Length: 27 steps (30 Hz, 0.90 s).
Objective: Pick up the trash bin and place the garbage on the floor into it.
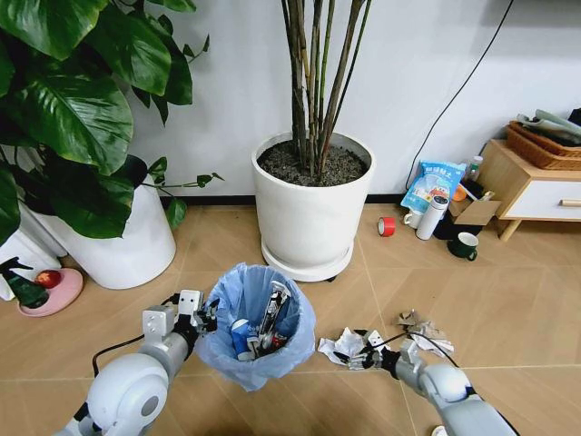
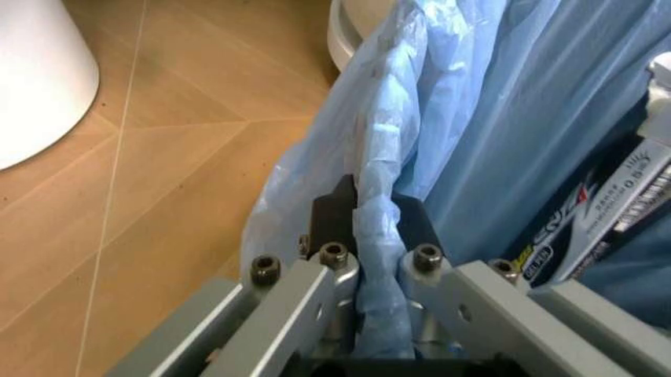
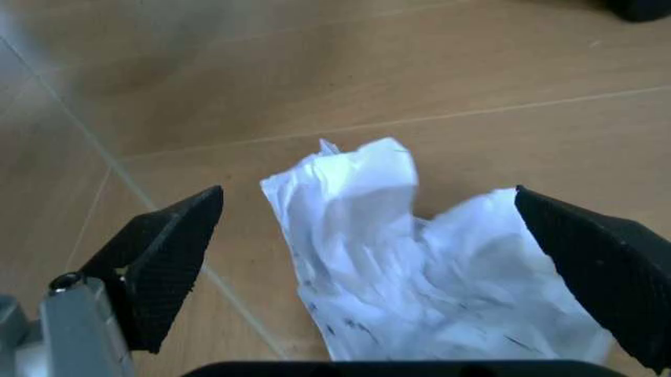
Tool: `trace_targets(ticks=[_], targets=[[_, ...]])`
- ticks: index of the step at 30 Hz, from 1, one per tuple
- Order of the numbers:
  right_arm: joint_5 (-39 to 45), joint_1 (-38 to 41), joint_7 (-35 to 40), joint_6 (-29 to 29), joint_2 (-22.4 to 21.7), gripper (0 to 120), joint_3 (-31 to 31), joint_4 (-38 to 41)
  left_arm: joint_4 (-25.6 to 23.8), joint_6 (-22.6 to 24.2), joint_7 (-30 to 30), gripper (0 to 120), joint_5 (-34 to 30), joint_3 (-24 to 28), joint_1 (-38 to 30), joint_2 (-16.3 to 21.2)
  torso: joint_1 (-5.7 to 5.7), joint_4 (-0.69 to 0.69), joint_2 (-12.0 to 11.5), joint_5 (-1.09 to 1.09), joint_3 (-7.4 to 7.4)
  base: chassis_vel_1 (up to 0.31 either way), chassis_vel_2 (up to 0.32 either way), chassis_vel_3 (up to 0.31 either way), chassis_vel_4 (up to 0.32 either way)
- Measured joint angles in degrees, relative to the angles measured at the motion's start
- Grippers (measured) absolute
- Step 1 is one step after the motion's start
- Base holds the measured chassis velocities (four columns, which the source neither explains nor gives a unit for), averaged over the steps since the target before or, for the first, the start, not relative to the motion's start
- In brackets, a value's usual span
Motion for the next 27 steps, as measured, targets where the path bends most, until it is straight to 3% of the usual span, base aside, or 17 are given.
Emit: trace_targets(ticks=[8,12,16,18,20,22,27], targets=[[-1.0,2.2,1.1,0.1,2.3,96,-0.6,-5.0,-0.4,-0.1,0.0,0,0.4,-0.6,0.8,-0.3,0.00,0.00,0.0,-0.03,0.00,0.000,0.000,0.000,0.000],[-1.3,3.3,1.7,0.4,3.1,75,-0.4,-7.9,-0.6,-0.2,0.0,0,0.5,-0.6,0.7,-0.6,0.00,-0.01,0.0,-0.03,0.00,0.000,0.000,0.000,0.000],[-1.7,4.1,2.1,1.2,3.9,62,-0.1,-9.7,-0.7,-0.2,0.0,0,0.5,-0.8,0.9,-0.3,0.00,0.00,0.0,-0.01,0.00,0.000,0.000,0.000,0.000],[-1.7,4.1,2.1,1.2,3.9,62,-0.1,-9.7,-0.7,-0.2,0.0,0,0.5,-0.8,0.9,-0.3,0.00,0.00,0.0,-0.01,0.00,0.000,0.000,0.000,0.000],[-1.5,4.4,2.8,1.4,4.5,47,0.0,-10.3,-0.9,-0.2,0.0,0,0.5,-1.0,1.0,-0.1,0.00,0.00,0.0,-0.02,0.00,0.000,0.000,0.000,0.000],[-1.5,4.4,3.0,1.5,4.6,46,0.1,-10.4,-0.9,-0.2,0.0,0,0.5,-1.0,1.0,-0.1,0.00,0.00,0.0,-0.02,0.00,0.000,0.000,0.000,0.000],[-1.1,4.1,3.8,1.8,5.1,22,0.6,-10.5,-1.0,-0.2,0.0,0,0.4,-1.0,1.0,-0.1,0.00,0.00,0.0,-0.02,0.00,0.000,0.000,0.000,0.000]])
